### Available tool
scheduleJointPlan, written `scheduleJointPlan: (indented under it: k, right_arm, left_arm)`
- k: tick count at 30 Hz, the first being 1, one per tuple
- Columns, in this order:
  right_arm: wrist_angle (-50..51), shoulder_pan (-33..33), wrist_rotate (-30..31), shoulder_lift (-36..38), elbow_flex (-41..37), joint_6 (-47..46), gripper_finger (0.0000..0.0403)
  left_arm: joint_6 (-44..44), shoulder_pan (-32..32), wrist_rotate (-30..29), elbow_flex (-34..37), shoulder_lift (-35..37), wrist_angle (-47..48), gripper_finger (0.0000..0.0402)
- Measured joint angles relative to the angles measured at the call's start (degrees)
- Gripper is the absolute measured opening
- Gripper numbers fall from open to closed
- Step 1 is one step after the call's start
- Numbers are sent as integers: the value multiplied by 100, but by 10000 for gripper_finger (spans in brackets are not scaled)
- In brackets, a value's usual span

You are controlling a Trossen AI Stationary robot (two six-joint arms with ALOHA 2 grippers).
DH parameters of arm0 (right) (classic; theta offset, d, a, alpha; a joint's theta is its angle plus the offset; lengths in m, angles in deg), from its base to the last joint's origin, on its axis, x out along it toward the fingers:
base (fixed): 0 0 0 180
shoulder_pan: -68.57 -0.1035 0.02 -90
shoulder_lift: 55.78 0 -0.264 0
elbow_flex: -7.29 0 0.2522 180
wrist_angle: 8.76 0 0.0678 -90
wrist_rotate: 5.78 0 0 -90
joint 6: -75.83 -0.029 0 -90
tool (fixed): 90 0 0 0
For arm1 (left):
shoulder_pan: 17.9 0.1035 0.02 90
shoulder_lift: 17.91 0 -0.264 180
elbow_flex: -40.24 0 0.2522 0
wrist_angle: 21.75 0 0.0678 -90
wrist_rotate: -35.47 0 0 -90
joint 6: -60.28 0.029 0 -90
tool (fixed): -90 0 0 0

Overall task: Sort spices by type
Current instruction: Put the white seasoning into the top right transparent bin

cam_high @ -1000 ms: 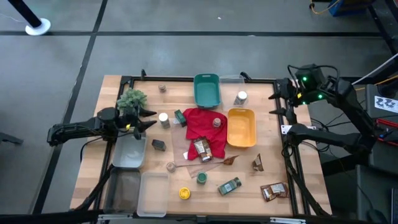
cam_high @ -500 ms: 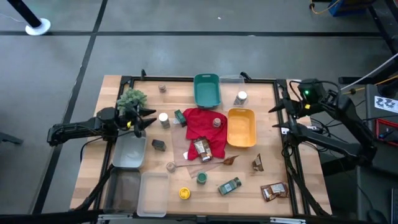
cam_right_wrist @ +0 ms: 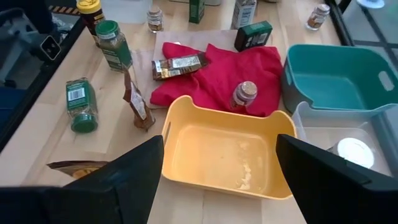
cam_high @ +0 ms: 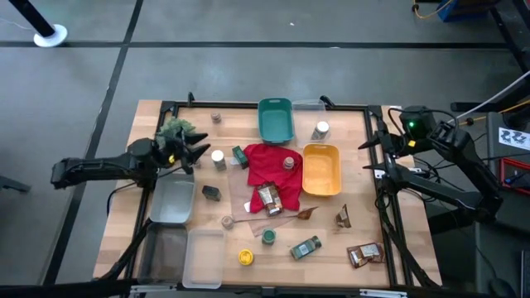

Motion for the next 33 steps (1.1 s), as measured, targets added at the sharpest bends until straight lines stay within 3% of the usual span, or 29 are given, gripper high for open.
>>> scheduleJointPlan:
  k: [7,13,20,29,33]
  right_arm:
    - [-9,0,61,-1,0,-2,310]
    - [-9,0,61,-1,0,-2,310]
    - [-7,0,61,-1,0,-4,310]
    - [10,0,61,-1,0,-4,310]
    - [11,0,61,-1,0,-4,310]
  left_arm:
    - [501,21,-217,-1270,-1822,596,205]
    - [110,159,-410,-2853,-3092,2854,205]
    - [-665,265,-393,-4338,-4047,5278,205]
    - [-1897,269,94,-4803,-4625,6736,205]
    - [-1915,269,110,-4803,-4856,6991,205]
